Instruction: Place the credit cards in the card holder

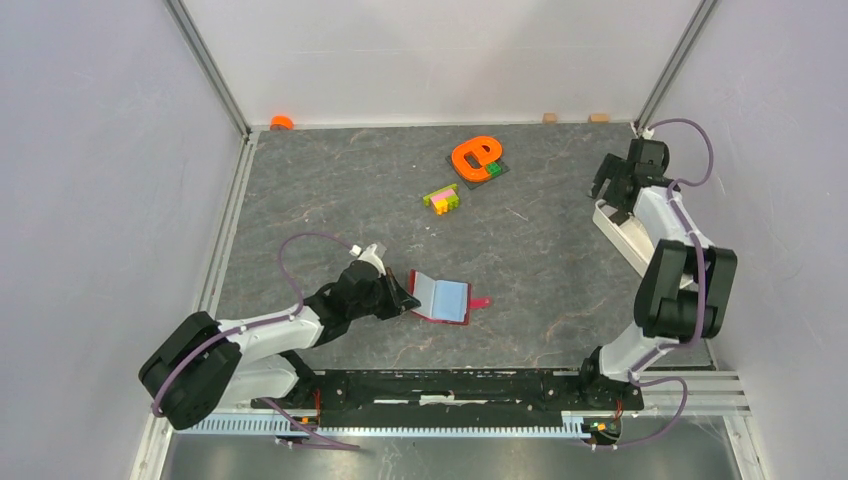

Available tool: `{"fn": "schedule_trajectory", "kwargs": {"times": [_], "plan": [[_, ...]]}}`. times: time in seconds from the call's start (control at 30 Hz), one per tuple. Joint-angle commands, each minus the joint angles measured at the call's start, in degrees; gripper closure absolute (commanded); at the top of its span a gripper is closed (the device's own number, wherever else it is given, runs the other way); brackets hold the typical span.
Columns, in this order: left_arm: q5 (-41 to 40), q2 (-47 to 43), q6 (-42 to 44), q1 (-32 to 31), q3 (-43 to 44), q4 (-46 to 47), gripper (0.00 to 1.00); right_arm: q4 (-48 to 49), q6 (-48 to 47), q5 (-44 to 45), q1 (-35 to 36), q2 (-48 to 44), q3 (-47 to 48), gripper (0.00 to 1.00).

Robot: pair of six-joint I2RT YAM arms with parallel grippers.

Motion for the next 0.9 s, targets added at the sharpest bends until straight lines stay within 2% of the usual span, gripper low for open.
{"fn": "schedule_trajectory", "kwargs": {"times": [0.0,0.17,0.33,0.53,0.87], "plan": [[1.0,0.2,2.6,1.1,1.6,0.6,0.98,0.8,1.8,-2.7,-2.1,6.0,6.7,0.02],[1.2,0.7,2.9,1.9,1.5,0.6,0.98,0.2,3.9,-3.5,-2.2,11.6,10.7,0.02],[1.9,1.1,3.0,2.4,1.4,0.8,0.98,-3.1,6.9,-0.2,-2.2,15.3,13.2,0.02],[1.9,0.5,3.1,2.8,1.0,0.7,0.98,-3.8,9.3,5.0,-2.2,15.9,11.9,0.02],[2.0,-0.7,3.1,3.4,0.5,0.3,0.98,-2.8,10.3,2.3,-2.2,21.0,13.6,0.02]]}}
